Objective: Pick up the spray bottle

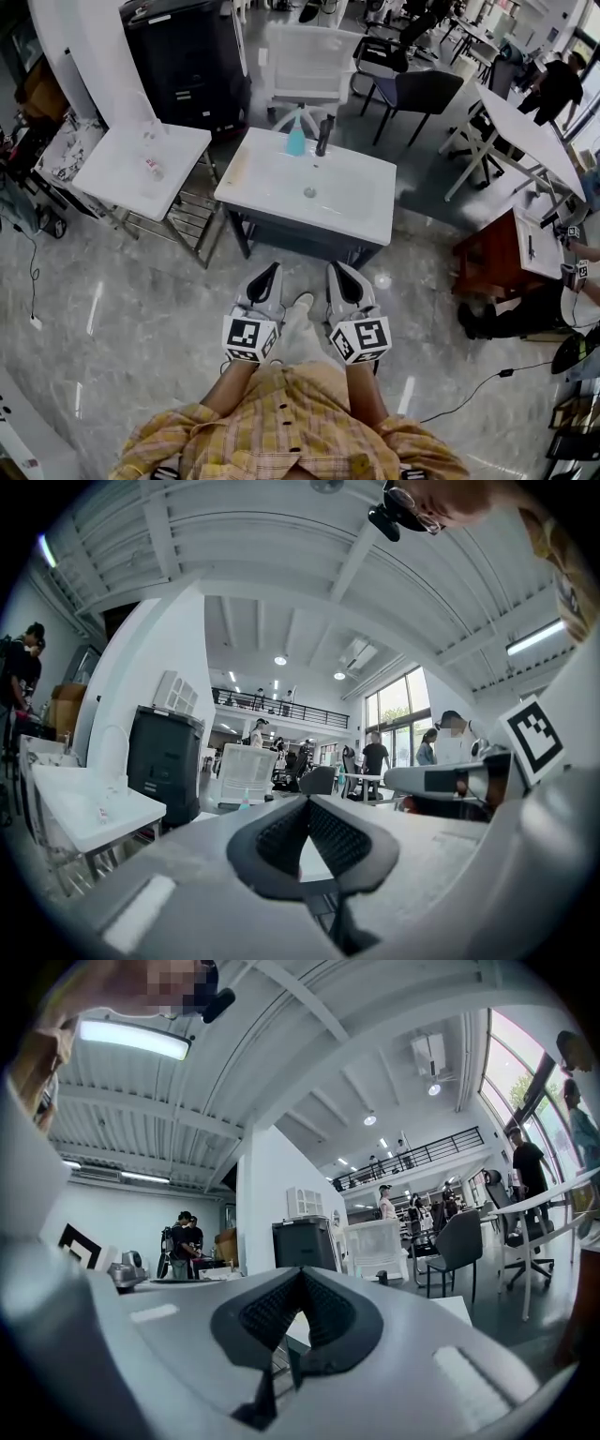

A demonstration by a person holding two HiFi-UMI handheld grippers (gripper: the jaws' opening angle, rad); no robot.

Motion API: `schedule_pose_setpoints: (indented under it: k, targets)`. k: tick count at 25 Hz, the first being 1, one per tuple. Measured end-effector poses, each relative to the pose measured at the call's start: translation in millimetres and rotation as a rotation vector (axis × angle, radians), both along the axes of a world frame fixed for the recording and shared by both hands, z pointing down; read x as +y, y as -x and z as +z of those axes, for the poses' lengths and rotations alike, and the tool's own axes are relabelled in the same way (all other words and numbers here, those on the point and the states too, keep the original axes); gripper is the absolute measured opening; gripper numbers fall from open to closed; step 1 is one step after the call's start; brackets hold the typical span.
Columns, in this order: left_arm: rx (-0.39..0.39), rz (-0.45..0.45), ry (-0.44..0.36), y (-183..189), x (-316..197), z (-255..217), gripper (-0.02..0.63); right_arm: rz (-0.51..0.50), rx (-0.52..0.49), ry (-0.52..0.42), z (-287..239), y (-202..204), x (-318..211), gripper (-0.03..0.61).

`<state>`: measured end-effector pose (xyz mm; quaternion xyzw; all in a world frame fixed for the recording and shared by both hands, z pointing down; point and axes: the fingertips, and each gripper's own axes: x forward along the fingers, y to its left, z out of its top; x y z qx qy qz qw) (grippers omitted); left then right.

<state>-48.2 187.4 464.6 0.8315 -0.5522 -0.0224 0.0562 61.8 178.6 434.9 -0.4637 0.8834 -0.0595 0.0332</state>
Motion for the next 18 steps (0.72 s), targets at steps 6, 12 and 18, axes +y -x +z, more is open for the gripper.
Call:
schedule_pose_setpoints:
  k: [6,12,18]
  targets:
    - [-0.028,0.004,-0.006,10,-68,5,-0.002,-0.011,-0.02,0.0,8,13,-75,0.002]
    - [-0.041,-0.004,0.001,19,-151,-1,-0.002,-0.019,-0.021,0.005,1,21,-157,0.002]
    - [-0.053,-0.012,0.012,21,-227,-5,-0.002,-0.017,-0.021,0.019,-3,23,-234,0.002]
